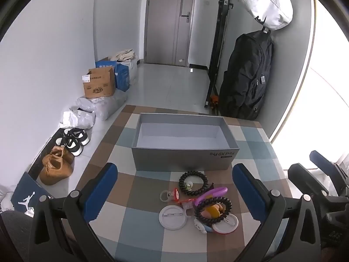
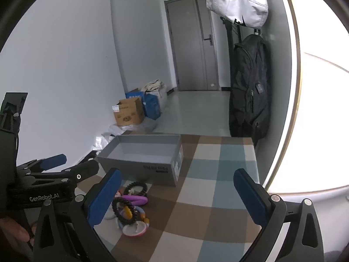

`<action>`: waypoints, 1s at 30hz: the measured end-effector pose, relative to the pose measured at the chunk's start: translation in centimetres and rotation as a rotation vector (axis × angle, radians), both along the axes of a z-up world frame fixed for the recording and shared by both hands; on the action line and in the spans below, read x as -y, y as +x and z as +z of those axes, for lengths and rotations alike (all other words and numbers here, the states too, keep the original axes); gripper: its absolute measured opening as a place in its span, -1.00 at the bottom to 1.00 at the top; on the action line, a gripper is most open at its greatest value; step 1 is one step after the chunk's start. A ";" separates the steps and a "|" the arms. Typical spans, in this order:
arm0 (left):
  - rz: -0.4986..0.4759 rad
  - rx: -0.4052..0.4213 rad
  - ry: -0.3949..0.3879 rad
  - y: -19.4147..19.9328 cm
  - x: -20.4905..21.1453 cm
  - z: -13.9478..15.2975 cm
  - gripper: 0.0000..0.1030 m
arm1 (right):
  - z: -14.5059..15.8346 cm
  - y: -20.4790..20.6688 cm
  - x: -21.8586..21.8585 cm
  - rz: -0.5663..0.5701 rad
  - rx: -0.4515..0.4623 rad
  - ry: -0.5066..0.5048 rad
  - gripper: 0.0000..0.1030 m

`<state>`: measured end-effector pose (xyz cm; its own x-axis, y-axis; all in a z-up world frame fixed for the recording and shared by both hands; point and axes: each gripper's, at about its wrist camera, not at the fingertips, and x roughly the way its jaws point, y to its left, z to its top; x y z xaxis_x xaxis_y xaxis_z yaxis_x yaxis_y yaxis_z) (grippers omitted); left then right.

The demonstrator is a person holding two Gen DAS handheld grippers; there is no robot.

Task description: Organize jewelry

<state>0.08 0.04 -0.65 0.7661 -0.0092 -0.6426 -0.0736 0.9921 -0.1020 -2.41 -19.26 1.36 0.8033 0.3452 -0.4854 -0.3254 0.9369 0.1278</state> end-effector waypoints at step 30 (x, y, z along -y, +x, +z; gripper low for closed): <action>-0.021 0.007 -0.010 0.1 0.1 0.4 0.98 | -0.3 -0.3 -0.1 -0.003 0.013 -0.006 1.00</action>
<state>0.18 -0.04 -0.22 0.7704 -0.0320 -0.6367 -0.0519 0.9923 -0.1127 -2.72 -19.12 1.10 0.8103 0.3401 -0.4772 -0.3246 0.9385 0.1178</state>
